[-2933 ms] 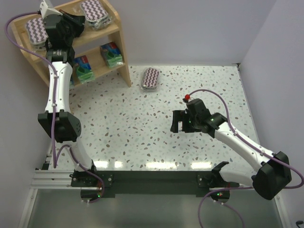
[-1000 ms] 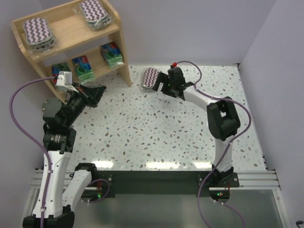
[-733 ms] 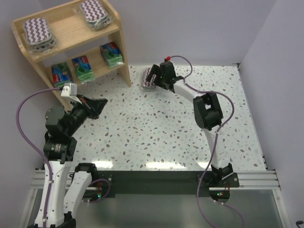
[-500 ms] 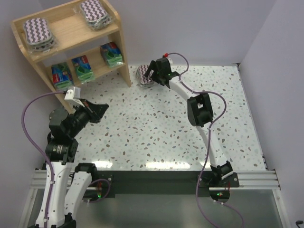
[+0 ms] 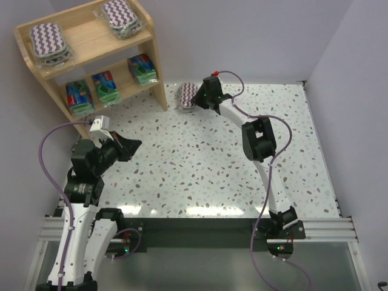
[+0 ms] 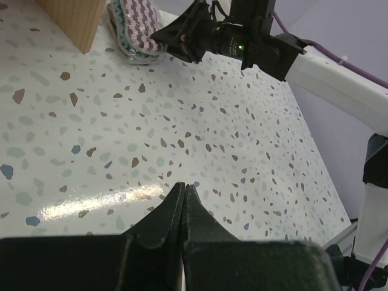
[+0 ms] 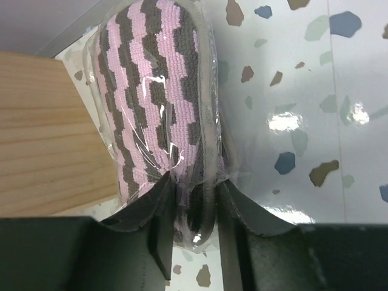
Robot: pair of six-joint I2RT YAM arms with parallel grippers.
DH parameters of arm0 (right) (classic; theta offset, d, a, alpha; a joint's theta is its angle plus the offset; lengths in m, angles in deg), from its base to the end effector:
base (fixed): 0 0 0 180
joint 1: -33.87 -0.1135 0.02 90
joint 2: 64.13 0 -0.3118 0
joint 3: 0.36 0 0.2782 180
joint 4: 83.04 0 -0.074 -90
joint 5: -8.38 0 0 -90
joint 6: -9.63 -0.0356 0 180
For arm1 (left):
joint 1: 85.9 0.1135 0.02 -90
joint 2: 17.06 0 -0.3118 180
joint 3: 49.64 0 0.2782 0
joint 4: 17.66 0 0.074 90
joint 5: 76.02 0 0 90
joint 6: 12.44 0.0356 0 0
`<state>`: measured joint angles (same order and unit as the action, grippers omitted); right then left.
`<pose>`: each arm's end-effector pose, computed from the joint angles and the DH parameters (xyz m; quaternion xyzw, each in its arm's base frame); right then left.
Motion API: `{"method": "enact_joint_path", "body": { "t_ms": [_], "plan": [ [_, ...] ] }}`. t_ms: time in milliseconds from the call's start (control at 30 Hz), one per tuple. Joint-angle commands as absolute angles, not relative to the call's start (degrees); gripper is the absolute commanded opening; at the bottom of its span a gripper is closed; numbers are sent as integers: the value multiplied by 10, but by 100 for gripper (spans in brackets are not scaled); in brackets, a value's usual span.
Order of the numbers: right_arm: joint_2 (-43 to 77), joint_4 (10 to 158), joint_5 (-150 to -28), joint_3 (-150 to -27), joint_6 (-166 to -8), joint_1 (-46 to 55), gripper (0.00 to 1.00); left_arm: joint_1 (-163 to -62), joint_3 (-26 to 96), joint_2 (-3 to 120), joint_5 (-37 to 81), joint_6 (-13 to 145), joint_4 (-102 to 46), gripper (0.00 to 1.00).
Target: Place and organize the cleaning sponges onto the shelf
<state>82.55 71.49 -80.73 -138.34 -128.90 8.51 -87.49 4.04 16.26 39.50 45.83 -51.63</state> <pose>0.5842 0.2763 0.1811 0.1810 0.8649 0.2759 0.3783 0.1229 -0.0188 0.3566 -0.0674 0.7756 -0.3392 0.5280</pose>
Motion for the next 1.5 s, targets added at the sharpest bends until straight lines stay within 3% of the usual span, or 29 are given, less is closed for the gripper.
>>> {"method": "enact_joint_path", "body": {
  "t_ms": [0, 233, 400, 567, 733, 767, 867, 1067, 1167, 1333, 1467],
  "plan": [
    [774, 696, -815, -1310, -1283, 93, 27, -876, 29, 156, 389, 465, -501, 0],
    [557, 750, -829, -1077, -1288, 95, 30, -877, -18, 187, 404, 465, -462, 0],
    [405, 798, -828, -828, -1364, 80, 35, -880, -69, 216, 434, 425, -385, 0],
    [308, 840, -825, -680, -1420, 0, 35, -912, -120, 228, 421, 382, -327, 0],
    [295, 866, -825, -625, -1472, -101, 44, -932, -165, 261, 407, 364, -264, 0],
    [298, 867, -832, -622, -1481, -109, 51, -934, -171, 277, 408, 357, -255, 0],
    [303, 910, -877, -615, -1480, -134, 58, -947, -188, 310, 395, 350, -226, 0],
    [269, 973, -958, -605, -1449, -148, 57, -964, -176, 372, 278, 356, -247, 0],
    [227, 948, -958, -604, -1403, -148, 59, -964, -165, 408, 226, 353, -254, 0],
    [229, 862, -1041, -647, -1319, -148, 66, -971, -152, 491, 236, 356, -199, 0],
    [192, 768, -975, -653, -1278, -147, 69, -990, -130, 574, 270, 362, -107, 0]
  ]
}}
